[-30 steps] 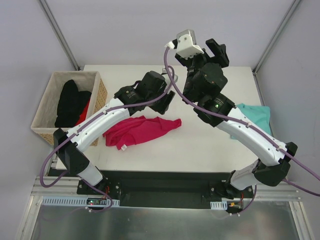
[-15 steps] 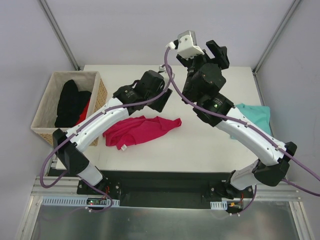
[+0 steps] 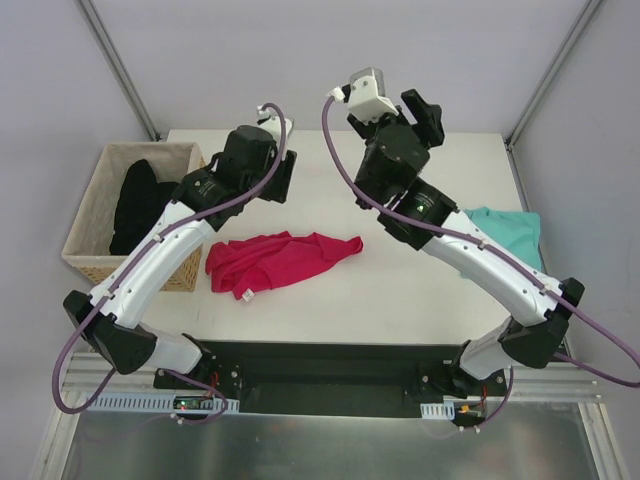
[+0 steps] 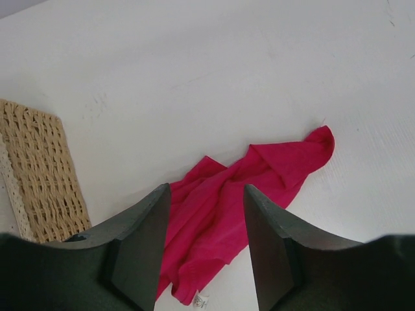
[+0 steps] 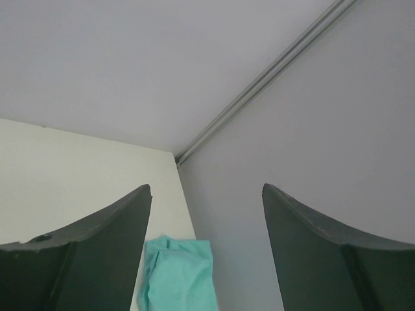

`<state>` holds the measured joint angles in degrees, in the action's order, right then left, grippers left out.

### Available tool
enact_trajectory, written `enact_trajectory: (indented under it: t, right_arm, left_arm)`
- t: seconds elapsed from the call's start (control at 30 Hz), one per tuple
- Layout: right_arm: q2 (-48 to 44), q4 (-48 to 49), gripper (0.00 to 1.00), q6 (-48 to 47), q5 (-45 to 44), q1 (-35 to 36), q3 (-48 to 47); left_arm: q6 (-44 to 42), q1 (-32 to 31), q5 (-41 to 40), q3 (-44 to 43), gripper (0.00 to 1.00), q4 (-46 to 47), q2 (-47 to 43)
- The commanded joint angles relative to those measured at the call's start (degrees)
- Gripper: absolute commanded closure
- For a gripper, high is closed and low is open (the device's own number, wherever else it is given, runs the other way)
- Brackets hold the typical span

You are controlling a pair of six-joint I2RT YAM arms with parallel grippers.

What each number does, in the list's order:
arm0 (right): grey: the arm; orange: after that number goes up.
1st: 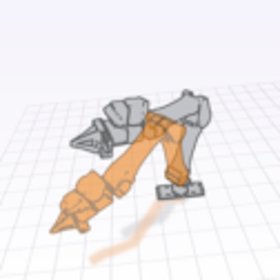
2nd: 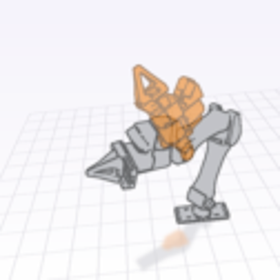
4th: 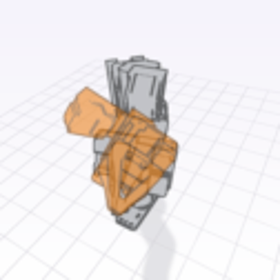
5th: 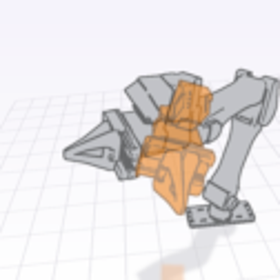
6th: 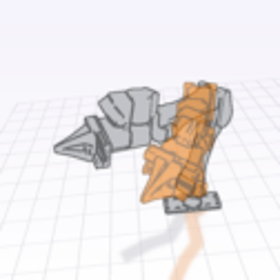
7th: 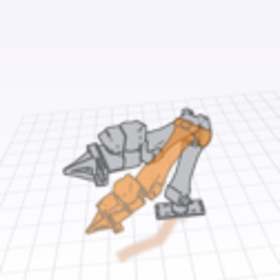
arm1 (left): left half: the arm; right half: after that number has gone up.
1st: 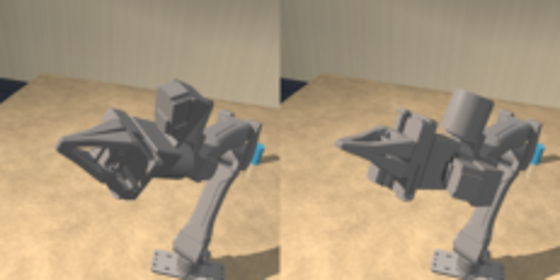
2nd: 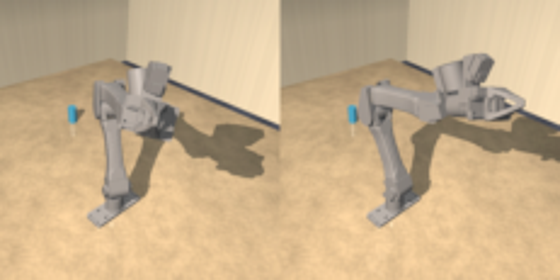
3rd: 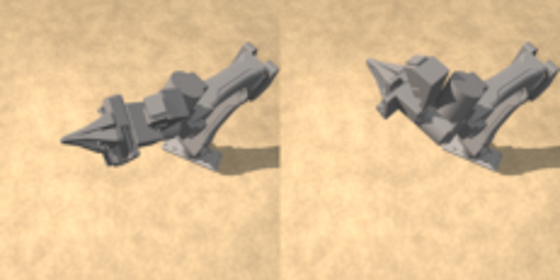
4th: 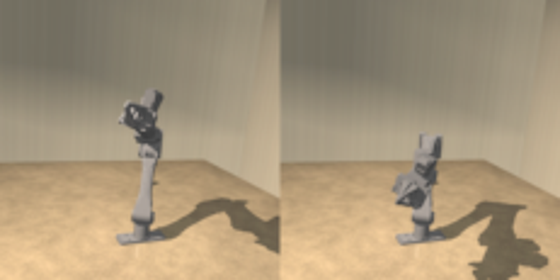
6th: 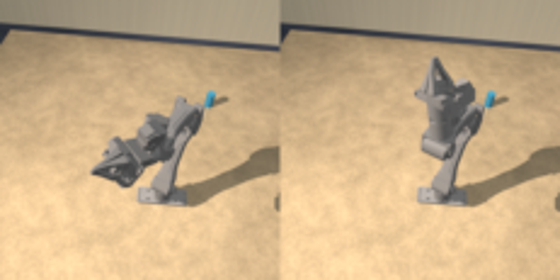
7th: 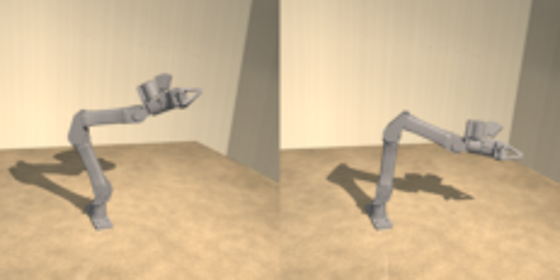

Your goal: Fold and stack the t-shirts

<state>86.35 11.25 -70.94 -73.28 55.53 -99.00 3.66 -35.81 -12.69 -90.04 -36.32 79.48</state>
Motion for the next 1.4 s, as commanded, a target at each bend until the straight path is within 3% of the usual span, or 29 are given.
enact_trajectory:
  t: [0.0, 0.13, 0.23, 0.27, 0.33, 0.37, 0.4, 0.6, 0.93, 1.13, 1.37]
  right_arm:
    - [0.75, -15.51, 0.29, 15.89, -2.31, -0.16, -3.04]
    - [2.51, -34.50, 0.32, 35.48, -0.82, -0.24, -6.90]
    - [4.00, -45.06, 0.06, 48.93, 1.29, -0.16, -8.93]
    - [4.27, -46.91, 0.03, 51.40, 3.29, -0.16, -9.02]
    - [4.79, -51.84, 0.10, 58.44, 5.41, -0.16, -9.19]
    - [4.97, -52.89, 0.24, 60.11, 6.82, -0.16, -8.93]
    - [5.76, -55.43, 0.30, 63.52, 7.53, -0.16, -9.02]
    - [7.70, -61.16, 0.38, 71.89, 12.53, -0.24, -6.91]
    - [10.77, -63.98, 0.59, 84.11, 22.20, -0.16, -0.76]
    - [11.39, -59.16, 0.61, 89.65, 29.66, -0.24, 6.53]
    - [11.39, -46.60, 0.62, 92.12, 42.41, -2.26, 15.32]
  left_arm:
    - [0.47, 1.62, -1.37, 0.22, 0.52, 0.54, -2.05]
    - [0.03, 2.41, -1.46, 0.13, 0.53, 0.46, -2.66]
    - [-0.06, 3.03, -1.46, 0.56, 0.54, 0.46, -3.46]
    - [-0.06, 3.12, -1.38, 0.65, 0.54, 0.37, -3.72]
    - [-0.15, 3.29, -1.29, 1.00, 0.54, 0.28, -4.07]
    - [-0.23, 3.47, -1.29, 1.18, 0.54, 0.37, -4.16]
    - [-0.23, 3.56, -1.20, 1.36, 0.54, 0.28, -4.42]
    - [-0.15, 4.00, -1.02, 2.59, 0.54, 0.19, -5.48]
    - [0.29, 4.61, -2.34, 3.82, 0.54, -0.51, -7.76]
    - [0.65, 5.31, -3.40, 3.99, 0.53, -1.04, -9.17]
    - [1.17, 5.49, -3.48, 4.43, 0.53, -2.09, -9.70]
